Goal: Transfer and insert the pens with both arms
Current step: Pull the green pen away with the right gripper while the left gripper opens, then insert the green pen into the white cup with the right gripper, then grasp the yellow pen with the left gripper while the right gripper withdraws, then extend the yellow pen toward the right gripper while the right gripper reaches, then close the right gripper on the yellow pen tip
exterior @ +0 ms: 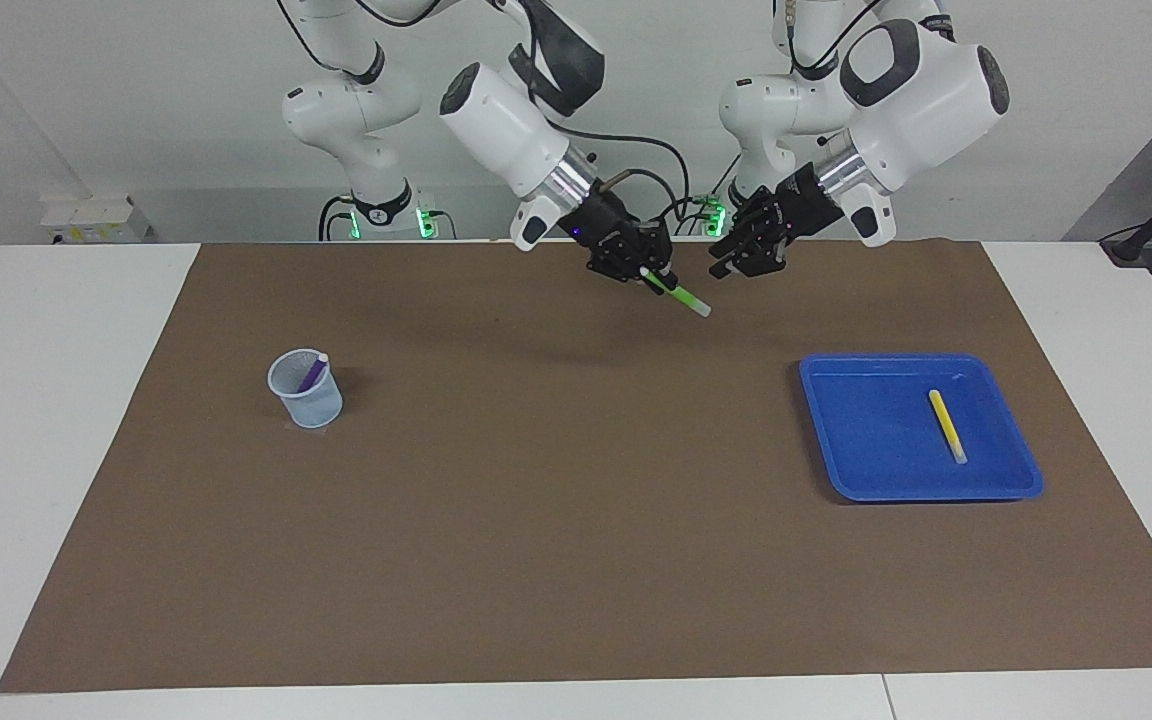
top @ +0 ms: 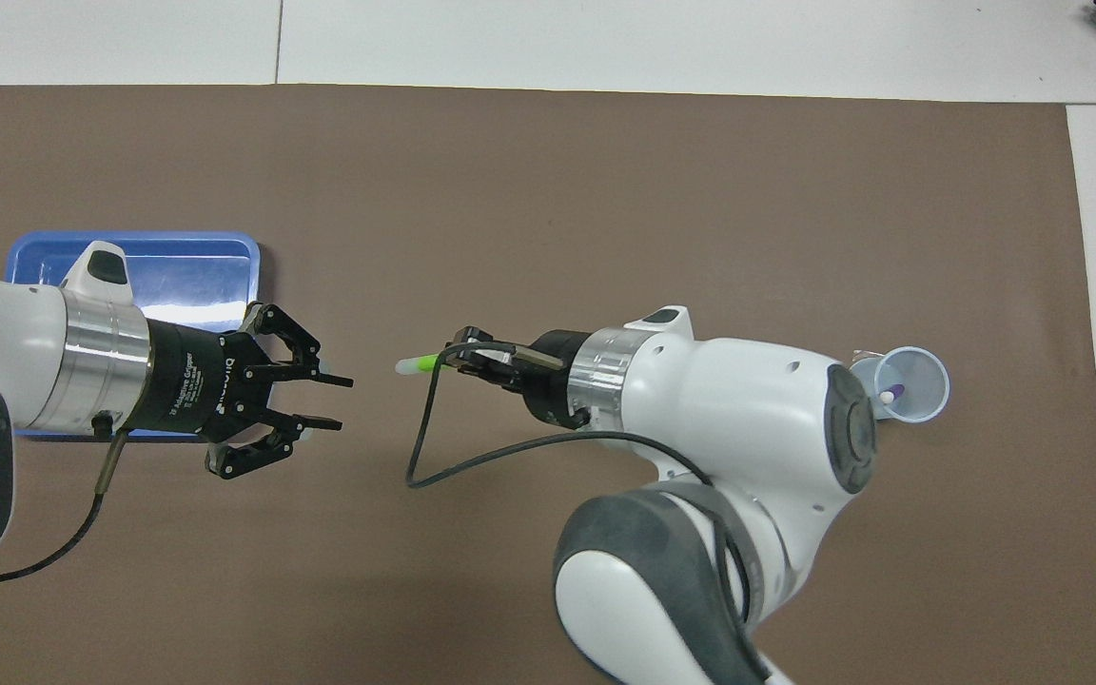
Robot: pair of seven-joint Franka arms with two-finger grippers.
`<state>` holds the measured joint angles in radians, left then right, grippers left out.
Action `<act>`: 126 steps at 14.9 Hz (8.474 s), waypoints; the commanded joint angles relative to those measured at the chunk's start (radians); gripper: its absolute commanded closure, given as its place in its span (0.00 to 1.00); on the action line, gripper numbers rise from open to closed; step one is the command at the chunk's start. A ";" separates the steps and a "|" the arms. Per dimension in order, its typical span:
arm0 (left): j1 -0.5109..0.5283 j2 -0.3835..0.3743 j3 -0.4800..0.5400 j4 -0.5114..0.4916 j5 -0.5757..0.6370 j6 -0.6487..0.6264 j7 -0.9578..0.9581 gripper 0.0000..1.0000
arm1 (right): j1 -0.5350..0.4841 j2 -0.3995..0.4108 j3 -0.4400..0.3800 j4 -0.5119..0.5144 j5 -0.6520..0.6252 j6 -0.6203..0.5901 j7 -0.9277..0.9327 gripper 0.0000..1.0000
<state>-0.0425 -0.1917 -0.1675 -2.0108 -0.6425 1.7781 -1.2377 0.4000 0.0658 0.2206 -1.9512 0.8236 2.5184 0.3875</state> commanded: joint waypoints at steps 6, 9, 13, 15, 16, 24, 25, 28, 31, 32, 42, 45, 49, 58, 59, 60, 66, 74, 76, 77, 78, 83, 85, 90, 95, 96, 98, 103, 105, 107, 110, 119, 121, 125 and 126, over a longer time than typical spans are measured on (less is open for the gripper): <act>0.105 -0.038 0.013 -0.028 0.270 -0.097 0.784 0.62 | -0.303 -0.069 0.005 0.015 -0.360 -0.442 -0.292 1.00; 0.206 -0.038 0.013 -0.034 0.363 -0.080 1.076 0.61 | -0.435 -0.084 0.003 0.018 -0.448 -0.576 -0.523 1.00; 0.291 -0.022 0.011 -0.052 0.474 0.010 1.358 0.54 | -0.553 -0.087 0.003 0.047 -0.643 -0.700 -0.851 1.00; 0.315 -0.011 0.011 -0.077 0.524 0.075 1.467 0.54 | -0.585 -0.086 0.003 0.058 -0.768 -0.713 -1.005 1.00; 0.329 0.004 0.011 -0.086 0.549 0.105 1.506 0.54 | -0.592 -0.086 0.003 0.061 -0.822 -0.713 -1.063 1.00; 0.403 0.187 0.013 -0.100 0.626 0.381 1.569 0.54 | -0.598 -0.129 0.005 -0.064 -0.894 -0.590 -1.128 1.00; 0.405 0.199 0.013 -0.103 0.626 0.414 1.569 0.54 | -0.612 -0.132 0.005 -0.077 -0.894 -0.578 -1.138 1.00; 0.417 0.259 0.013 -0.103 0.626 0.498 1.569 0.54 | -0.621 -0.144 0.006 -0.129 -0.894 -0.529 -1.156 1.00; 0.424 0.333 0.013 -0.103 0.626 0.598 1.571 0.53 | -0.638 -0.172 0.005 -0.205 -0.893 -0.454 -1.184 1.00; 0.429 0.356 0.013 -0.102 0.626 0.628 1.571 0.53 | -0.639 -0.170 0.005 -0.218 -0.891 -0.442 -1.184 1.00; 0.432 0.460 0.014 -0.092 0.647 0.764 1.572 0.47 | -0.590 -0.164 0.011 -0.155 -0.822 -0.513 -1.152 0.00; 0.432 0.465 0.014 -0.092 0.649 0.770 1.572 0.47 | -0.569 -0.161 0.013 -0.118 -0.660 -0.535 -1.055 0.00; 0.458 0.497 0.019 -0.098 0.690 0.836 1.584 0.51 | -0.511 -0.153 0.013 -0.103 -0.497 -0.520 -0.880 0.00; 0.452 0.505 0.019 -0.102 0.690 0.833 1.581 1.00 | -0.486 -0.150 0.014 -0.094 -0.290 -0.518 -0.592 0.00; 0.454 0.505 0.019 -0.095 0.690 0.818 1.581 1.00 | -0.486 -0.150 0.017 -0.094 -0.264 -0.515 -0.541 0.00; 0.452 0.503 0.019 -0.074 0.689 0.776 1.572 1.00 | -0.486 -0.150 0.026 -0.094 -0.229 -0.512 -0.483 0.00; 0.345 0.428 0.008 0.136 0.676 0.310 1.188 1.00 | -0.486 -0.149 0.103 -0.086 -0.117 -0.428 -0.247 0.00; 0.221 0.287 0.005 0.132 0.330 0.158 0.593 1.00 | -0.386 -0.142 0.135 -0.086 0.018 -0.282 -0.035 0.00; 0.179 0.253 0.003 0.122 0.267 0.139 0.413 1.00 | -0.322 -0.138 0.135 -0.086 0.054 -0.190 0.039 0.00; 0.150 0.241 0.003 0.121 0.253 0.135 0.320 1.00 | -0.287 -0.130 0.135 -0.086 0.058 -0.125 0.094 0.01; 0.116 0.227 0.003 0.119 0.239 0.136 0.199 1.00 | -0.239 -0.126 0.135 -0.087 0.058 -0.051 0.156 0.04; 0.035 0.155 0.003 0.080 0.144 0.136 -0.081 1.00 | -0.101 -0.106 0.135 -0.087 0.058 0.138 0.309 0.05; 0.032 0.120 0.003 0.046 0.080 0.133 -0.106 1.00 | -0.066 -0.087 0.135 -0.084 0.058 0.198 0.310 0.08; 0.020 0.055 0.005 -0.022 -0.040 0.119 -0.155 1.00 | 0.026 0.035 0.134 0.044 0.042 0.263 0.324 0.08; -0.013 0.005 0.005 -0.069 -0.058 0.129 -0.175 1.00 | 0.065 0.075 0.132 0.067 0.000 0.292 0.315 0.08; -0.013 0.002 0.003 -0.071 -0.058 0.129 -0.178 1.00 | 0.063 0.086 0.132 0.074 -0.033 0.290 0.312 0.08; -0.026 -0.005 0.005 -0.075 -0.058 0.129 -0.184 1.00 | 0.063 0.095 0.132 0.074 -0.072 0.289 0.309 0.15; -0.027 -0.015 0.005 -0.077 -0.058 0.130 -0.195 1.00 | 0.063 0.095 0.132 0.064 -0.078 0.283 0.300 0.35; -0.027 -0.015 0.005 -0.075 -0.058 0.129 -0.195 1.00 | 0.065 0.095 0.132 0.063 -0.078 0.281 0.301 0.42; -0.027 -0.015 0.005 -0.075 -0.058 0.129 -0.195 1.00 | 0.065 0.095 0.134 0.061 -0.078 0.278 0.303 0.46; -0.027 -0.017 0.005 -0.075 -0.058 0.129 -0.195 1.00 | 0.066 0.095 0.134 0.058 -0.078 0.272 0.306 0.46; -0.040 -0.026 0.005 -0.074 -0.058 0.130 -0.194 1.00 | 0.065 0.092 0.134 0.055 -0.078 0.246 0.306 0.78; -0.040 -0.026 0.005 -0.072 -0.057 0.129 -0.194 1.00 | 0.065 0.092 0.134 0.055 -0.078 0.244 0.309 0.96; -0.040 -0.029 0.005 -0.072 -0.057 0.127 -0.194 1.00 | 0.063 0.092 0.134 0.055 -0.078 0.234 0.314 1.00; -0.040 -0.029 0.005 -0.072 -0.057 0.124 -0.192 1.00 | 0.063 0.091 0.134 0.054 -0.078 0.234 0.315 1.00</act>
<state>-0.0633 -0.1813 -0.1756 -2.0620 -0.6846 1.9060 -1.4179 0.4651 0.1535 0.3546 -1.8985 0.7594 2.7818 0.6983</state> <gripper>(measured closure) 0.828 0.806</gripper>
